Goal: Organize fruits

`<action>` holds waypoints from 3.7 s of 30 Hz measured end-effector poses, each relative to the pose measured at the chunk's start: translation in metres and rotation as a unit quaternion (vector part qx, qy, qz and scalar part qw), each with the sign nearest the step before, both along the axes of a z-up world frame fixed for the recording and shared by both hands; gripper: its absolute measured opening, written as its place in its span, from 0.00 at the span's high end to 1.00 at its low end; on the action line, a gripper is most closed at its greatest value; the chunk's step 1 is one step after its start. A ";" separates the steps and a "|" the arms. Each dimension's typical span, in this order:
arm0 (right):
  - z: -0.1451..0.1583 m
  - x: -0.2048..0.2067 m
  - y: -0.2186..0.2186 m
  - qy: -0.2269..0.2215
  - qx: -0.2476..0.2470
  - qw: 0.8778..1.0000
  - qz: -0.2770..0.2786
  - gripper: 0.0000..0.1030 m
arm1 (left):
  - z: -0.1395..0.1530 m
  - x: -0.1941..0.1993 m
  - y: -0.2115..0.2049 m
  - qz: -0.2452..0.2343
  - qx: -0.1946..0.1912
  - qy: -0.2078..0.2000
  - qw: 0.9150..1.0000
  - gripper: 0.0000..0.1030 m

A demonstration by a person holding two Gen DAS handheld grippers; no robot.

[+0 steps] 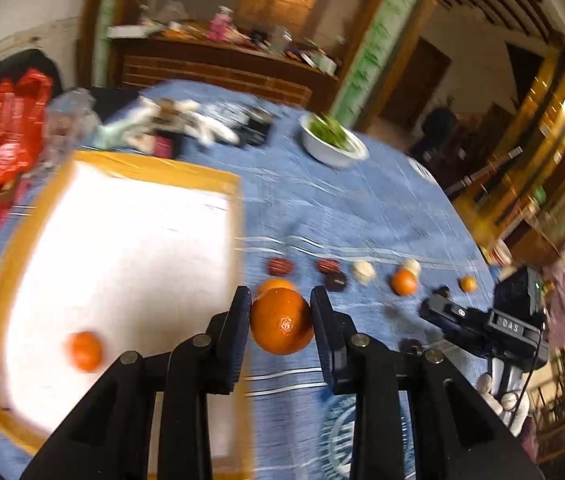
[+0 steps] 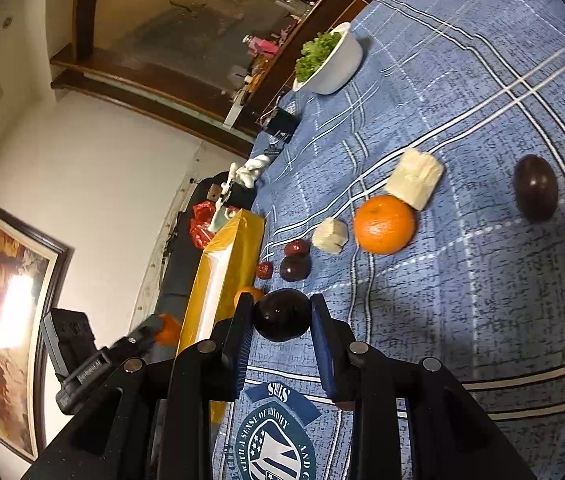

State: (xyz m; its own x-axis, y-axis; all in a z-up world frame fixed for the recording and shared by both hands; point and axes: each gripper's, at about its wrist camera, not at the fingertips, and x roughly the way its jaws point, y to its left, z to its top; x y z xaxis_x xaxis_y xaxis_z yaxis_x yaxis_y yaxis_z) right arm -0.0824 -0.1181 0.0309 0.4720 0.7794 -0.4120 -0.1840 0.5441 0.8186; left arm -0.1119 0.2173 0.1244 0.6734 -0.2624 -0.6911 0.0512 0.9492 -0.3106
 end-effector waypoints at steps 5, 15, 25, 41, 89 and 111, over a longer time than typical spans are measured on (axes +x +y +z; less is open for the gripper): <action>0.026 -0.011 0.040 -0.017 -0.046 0.998 0.032 0.69 | 0.008 -0.007 0.056 0.039 0.005 -0.003 0.999 0.71; 0.054 0.003 0.234 -0.035 -0.141 0.973 0.178 0.68 | -0.032 0.023 0.134 0.124 0.037 0.050 0.990 0.71; 0.048 0.001 0.250 -0.053 -0.206 0.968 0.135 0.30 | -0.029 0.001 0.154 0.149 -0.009 0.048 0.988 0.35; 0.038 -0.061 0.041 -0.027 -0.279 0.959 -0.046 0.30 | -0.015 -0.019 0.028 0.011 0.018 0.021 1.000 0.27; 0.007 -0.048 0.034 -0.027 -0.326 0.942 -0.075 0.72 | -0.077 0.086 -0.062 0.005 0.181 0.107 0.978 0.63; 0.004 -0.045 0.030 -0.012 -0.303 0.950 -0.068 0.71 | -0.060 0.092 -0.101 -0.126 0.275 0.058 0.951 0.64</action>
State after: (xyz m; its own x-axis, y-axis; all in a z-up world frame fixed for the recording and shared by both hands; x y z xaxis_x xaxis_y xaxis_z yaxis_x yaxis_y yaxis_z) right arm -0.1278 -0.0885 0.0345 0.5666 0.3334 -0.7535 -0.0929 0.9345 0.3436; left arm -0.0200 0.1159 0.0643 0.5483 0.0183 -0.8361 0.2937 0.9319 0.2130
